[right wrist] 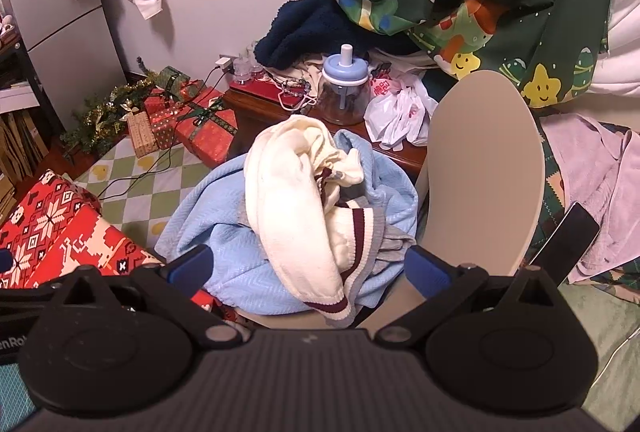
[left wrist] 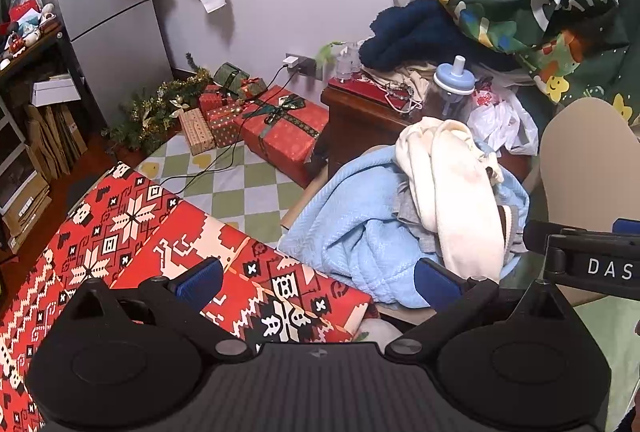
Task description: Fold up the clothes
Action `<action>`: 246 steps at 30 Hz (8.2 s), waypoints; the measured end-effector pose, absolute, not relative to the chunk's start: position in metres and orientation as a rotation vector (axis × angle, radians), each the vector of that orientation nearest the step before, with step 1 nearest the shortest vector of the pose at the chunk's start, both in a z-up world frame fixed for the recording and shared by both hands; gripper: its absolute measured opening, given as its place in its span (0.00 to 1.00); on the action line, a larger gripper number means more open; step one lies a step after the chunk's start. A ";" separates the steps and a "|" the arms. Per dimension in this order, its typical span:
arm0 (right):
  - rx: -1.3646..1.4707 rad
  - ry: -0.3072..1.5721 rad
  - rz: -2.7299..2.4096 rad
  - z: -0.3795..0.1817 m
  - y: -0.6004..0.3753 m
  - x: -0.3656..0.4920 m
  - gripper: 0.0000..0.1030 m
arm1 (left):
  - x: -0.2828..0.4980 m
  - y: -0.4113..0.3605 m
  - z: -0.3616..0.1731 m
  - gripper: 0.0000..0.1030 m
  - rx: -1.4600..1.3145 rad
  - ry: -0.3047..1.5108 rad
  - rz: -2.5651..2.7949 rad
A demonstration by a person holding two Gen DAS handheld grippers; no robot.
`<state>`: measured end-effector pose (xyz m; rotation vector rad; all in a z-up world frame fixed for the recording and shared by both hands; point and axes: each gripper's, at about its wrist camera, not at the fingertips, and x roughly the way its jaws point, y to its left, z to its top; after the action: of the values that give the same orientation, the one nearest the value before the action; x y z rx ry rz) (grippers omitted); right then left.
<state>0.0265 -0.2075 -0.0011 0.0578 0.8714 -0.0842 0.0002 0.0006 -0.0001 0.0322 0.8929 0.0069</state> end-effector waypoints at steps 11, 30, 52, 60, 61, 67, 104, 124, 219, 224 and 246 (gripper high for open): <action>0.047 0.879 -0.085 -0.003 -0.205 0.027 1.00 | 0.001 0.001 -0.002 1.00 0.037 0.877 0.021; 0.038 0.896 -0.086 -0.007 -0.204 0.034 1.00 | 0.007 0.004 -0.002 1.00 0.030 0.878 0.003; 0.042 0.905 -0.089 -0.009 -0.206 0.035 1.00 | 0.011 0.009 -0.004 1.00 0.023 0.880 0.004; 0.042 0.888 -0.080 -0.007 -0.206 0.035 1.00 | 0.011 0.010 -0.004 1.00 0.023 0.882 0.002; 0.046 0.886 -0.076 -0.007 -0.207 0.035 1.00 | 0.010 0.010 -0.005 1.00 0.024 0.879 0.004; 0.064 0.868 -0.041 -0.003 -0.211 0.043 1.00 | 0.015 0.014 -0.010 1.00 0.039 0.892 0.030; -0.055 1.107 0.171 -0.126 -0.212 0.251 0.74 | 0.102 0.054 -0.081 0.97 -0.391 0.986 -0.153; -0.131 0.939 0.478 -0.076 -0.105 0.167 0.17 | 0.007 0.139 -0.085 0.67 -0.484 0.888 -0.153; -0.028 1.093 0.951 -0.184 0.126 -0.056 0.56 | -0.348 0.256 -0.100 0.20 -0.449 0.715 0.351; -0.093 1.076 0.957 -0.195 0.142 -0.059 0.05 | -0.317 0.242 -0.110 0.20 -0.423 0.757 0.236; -0.013 0.964 0.641 -0.186 0.050 -0.002 0.06 | -0.314 0.258 -0.093 0.59 -0.542 0.725 0.164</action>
<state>-0.0025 0.0501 -0.1856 -0.0127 0.9635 0.6407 -0.3143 0.2583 -0.0930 -0.5423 0.7247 0.1636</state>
